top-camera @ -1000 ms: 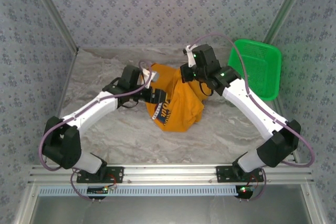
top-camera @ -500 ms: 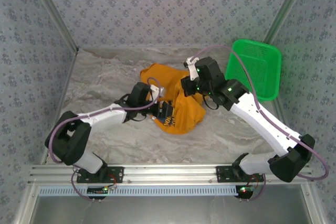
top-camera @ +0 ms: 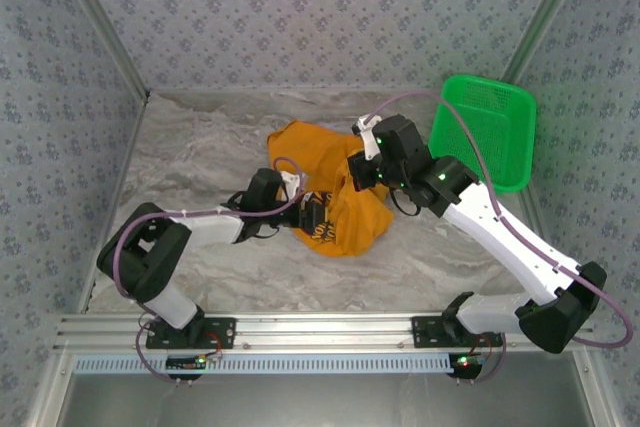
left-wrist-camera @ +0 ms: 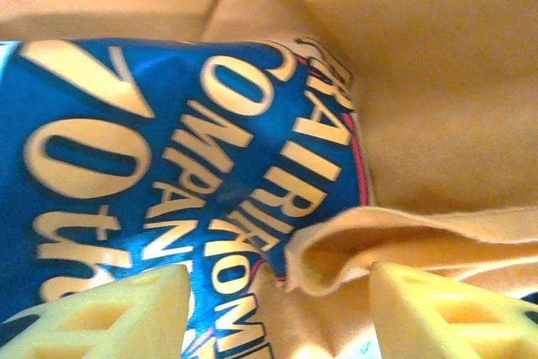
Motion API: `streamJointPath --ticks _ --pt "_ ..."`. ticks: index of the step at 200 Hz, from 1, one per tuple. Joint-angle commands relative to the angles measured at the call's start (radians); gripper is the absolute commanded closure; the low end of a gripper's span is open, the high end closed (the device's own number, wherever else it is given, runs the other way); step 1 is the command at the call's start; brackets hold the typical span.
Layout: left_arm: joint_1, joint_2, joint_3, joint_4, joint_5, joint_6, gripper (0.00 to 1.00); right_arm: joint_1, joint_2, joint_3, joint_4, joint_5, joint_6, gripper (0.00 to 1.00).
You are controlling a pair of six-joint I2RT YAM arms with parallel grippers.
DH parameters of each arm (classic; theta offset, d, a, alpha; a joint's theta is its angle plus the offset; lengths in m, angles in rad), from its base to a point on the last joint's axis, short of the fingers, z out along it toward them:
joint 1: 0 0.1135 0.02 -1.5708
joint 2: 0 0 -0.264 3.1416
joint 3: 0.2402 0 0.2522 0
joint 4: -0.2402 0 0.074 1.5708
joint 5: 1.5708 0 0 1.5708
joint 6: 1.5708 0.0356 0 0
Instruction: Fold the inside-out t-shirt
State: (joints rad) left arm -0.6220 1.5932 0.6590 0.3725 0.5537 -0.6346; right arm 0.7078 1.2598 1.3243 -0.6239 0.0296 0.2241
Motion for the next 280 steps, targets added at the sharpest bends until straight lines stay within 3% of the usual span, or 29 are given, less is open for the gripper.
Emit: streamJointPath --ticks 1,111,151,184,199,222,259,280 --pt "0.027 -0.027 -0.015 0.076 0.025 -0.041 0.42 0.006 -0.022 -0.008 -0.017 0.009 0.001 1.00" --pt "-0.046 0.075 0.029 0.197 0.089 -0.086 0.44 0.013 -0.010 -0.011 -0.019 0.016 0.003 1.00" --pt "-0.044 0.110 0.068 0.174 0.108 -0.063 1.00 0.020 -0.011 -0.023 -0.011 0.026 0.003 1.00" --pt "0.035 -0.021 0.123 0.041 0.071 -0.031 1.00 -0.019 0.022 -0.037 -0.036 0.175 0.056 1.00" --pt "0.058 -0.106 0.254 -0.234 -0.043 0.108 1.00 -0.068 0.051 -0.042 0.016 0.193 0.051 1.00" --pt "0.072 -0.118 0.567 -0.612 -0.355 0.321 1.00 -0.164 0.136 0.037 0.090 0.215 -0.006 1.00" --pt "0.126 -0.023 1.026 -0.777 -0.537 0.450 1.00 -0.254 0.277 0.343 0.117 0.213 -0.066 1.00" --pt "0.120 0.006 1.251 -0.867 -0.548 0.508 1.00 -0.258 0.296 0.515 0.077 0.203 -0.088 1.00"
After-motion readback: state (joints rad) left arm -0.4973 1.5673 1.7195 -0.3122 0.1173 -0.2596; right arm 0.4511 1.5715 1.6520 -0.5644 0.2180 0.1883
